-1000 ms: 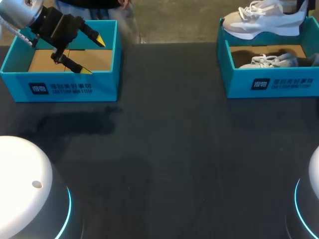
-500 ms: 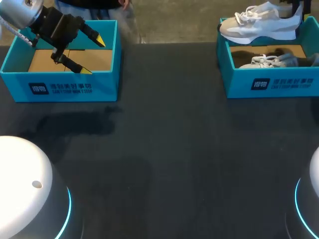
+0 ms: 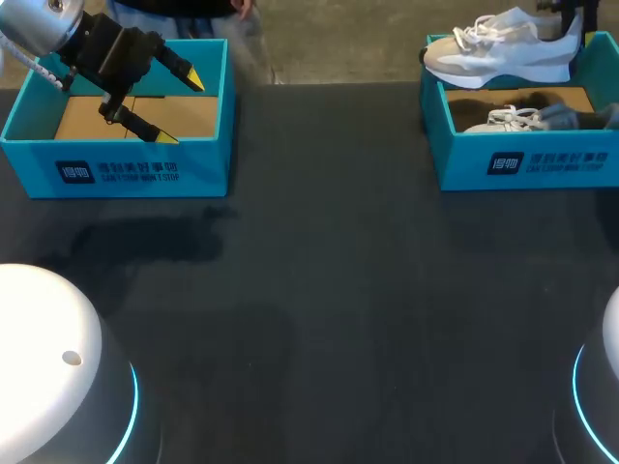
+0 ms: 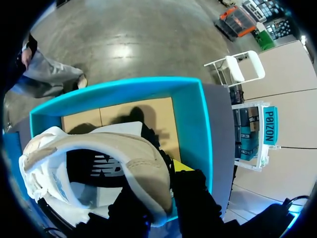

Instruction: Take the shoe out of the shoebox, open the shoe tongue, remove and reinsert the insole, then place the shoe into the shoebox

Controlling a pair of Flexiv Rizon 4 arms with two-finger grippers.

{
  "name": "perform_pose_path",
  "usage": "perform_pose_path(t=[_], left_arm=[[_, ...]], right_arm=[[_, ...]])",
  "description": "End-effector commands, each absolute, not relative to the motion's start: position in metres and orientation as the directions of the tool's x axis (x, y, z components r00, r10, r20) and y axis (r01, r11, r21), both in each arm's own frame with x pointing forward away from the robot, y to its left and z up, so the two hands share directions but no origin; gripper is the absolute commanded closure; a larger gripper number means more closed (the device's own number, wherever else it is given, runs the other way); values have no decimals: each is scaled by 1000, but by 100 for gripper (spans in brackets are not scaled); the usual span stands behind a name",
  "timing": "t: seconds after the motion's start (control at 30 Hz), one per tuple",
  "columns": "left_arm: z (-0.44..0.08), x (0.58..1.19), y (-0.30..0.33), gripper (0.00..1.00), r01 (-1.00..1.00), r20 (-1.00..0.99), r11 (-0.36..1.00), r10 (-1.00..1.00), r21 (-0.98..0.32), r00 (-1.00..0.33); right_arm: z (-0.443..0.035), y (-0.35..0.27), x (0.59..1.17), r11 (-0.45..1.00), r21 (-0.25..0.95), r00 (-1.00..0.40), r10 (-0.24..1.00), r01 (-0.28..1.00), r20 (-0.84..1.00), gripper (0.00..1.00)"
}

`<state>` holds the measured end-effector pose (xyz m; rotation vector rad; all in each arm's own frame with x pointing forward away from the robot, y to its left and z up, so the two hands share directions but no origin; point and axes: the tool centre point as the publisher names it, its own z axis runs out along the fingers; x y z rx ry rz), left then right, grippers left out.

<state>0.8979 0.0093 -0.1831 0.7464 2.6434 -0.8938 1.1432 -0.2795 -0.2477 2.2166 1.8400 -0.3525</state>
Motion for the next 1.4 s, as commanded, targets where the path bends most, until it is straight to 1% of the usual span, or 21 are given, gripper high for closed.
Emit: perform_pose_path(t=[0.03,0.43,0.8,1.4], left_arm=[[-182,898,9,0,542,-384,682,390,-490,-837],[-182,898,9,0,542,-384,682,390,-490,-837],[-182,898,9,0,542,-384,682,390,-490,-837],[-182,898,9,0,542,-384,682,390,-490,-837]], right_arm=[[-249,-279,1149,-183,18,179,926,983,-333,100],[-235,-283,1151,-185,39,187,926,982,-329,100],[-218,-305,1153,-195,81,211,922,977,-326,100],[-225,-340,1158,-172,79,189,914,982,-360,100]])
